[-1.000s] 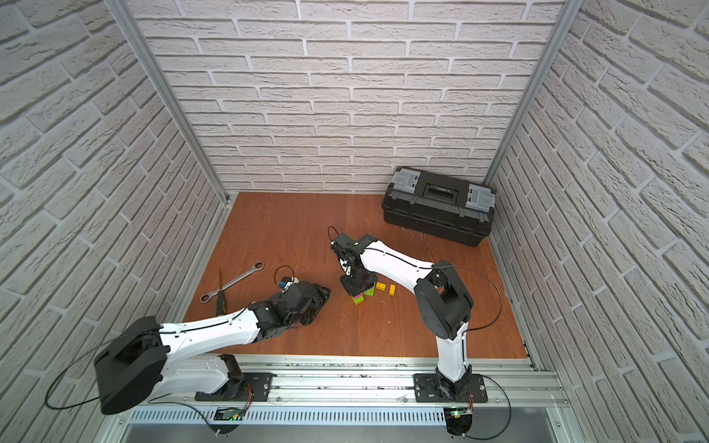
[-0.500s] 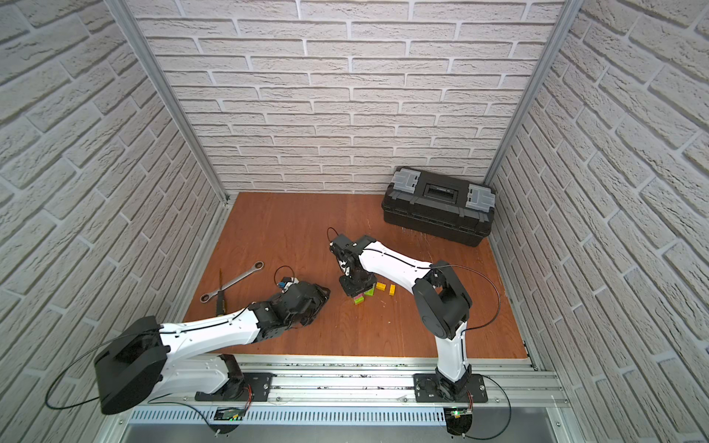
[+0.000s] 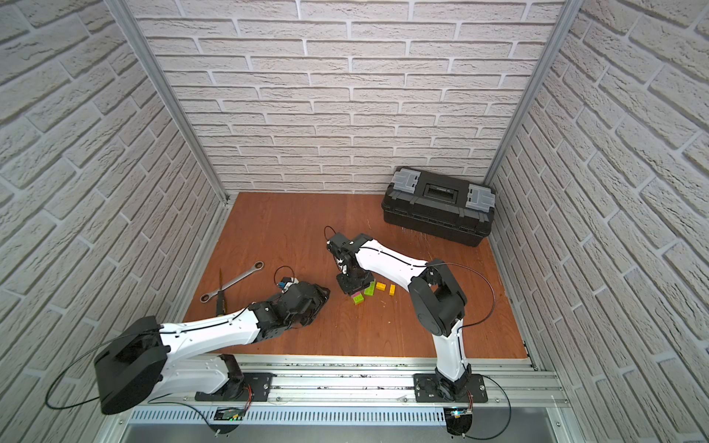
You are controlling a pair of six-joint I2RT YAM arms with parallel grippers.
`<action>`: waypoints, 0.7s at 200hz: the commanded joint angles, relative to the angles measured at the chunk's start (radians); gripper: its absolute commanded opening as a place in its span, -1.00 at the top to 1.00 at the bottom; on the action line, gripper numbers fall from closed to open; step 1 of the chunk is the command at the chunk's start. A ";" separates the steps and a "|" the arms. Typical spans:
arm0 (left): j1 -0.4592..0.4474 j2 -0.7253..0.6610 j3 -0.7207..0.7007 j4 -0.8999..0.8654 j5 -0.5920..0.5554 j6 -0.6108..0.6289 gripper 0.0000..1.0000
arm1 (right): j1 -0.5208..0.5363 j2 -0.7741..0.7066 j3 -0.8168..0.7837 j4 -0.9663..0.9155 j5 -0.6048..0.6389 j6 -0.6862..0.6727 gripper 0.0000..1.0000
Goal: Assemble a carrot with lego
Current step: Assemble the lego brick with the lego brick.
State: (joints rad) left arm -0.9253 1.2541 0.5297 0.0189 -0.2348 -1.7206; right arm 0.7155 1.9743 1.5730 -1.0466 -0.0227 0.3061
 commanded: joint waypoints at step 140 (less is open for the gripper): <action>0.002 -0.003 -0.006 -0.011 -0.012 0.019 -0.45 | 0.001 0.012 0.020 -0.035 0.045 0.008 0.68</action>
State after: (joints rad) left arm -0.9253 1.2556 0.5297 0.0132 -0.2348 -1.7203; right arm 0.7162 1.9823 1.5879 -1.0645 -0.0086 0.3031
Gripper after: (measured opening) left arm 0.722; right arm 0.325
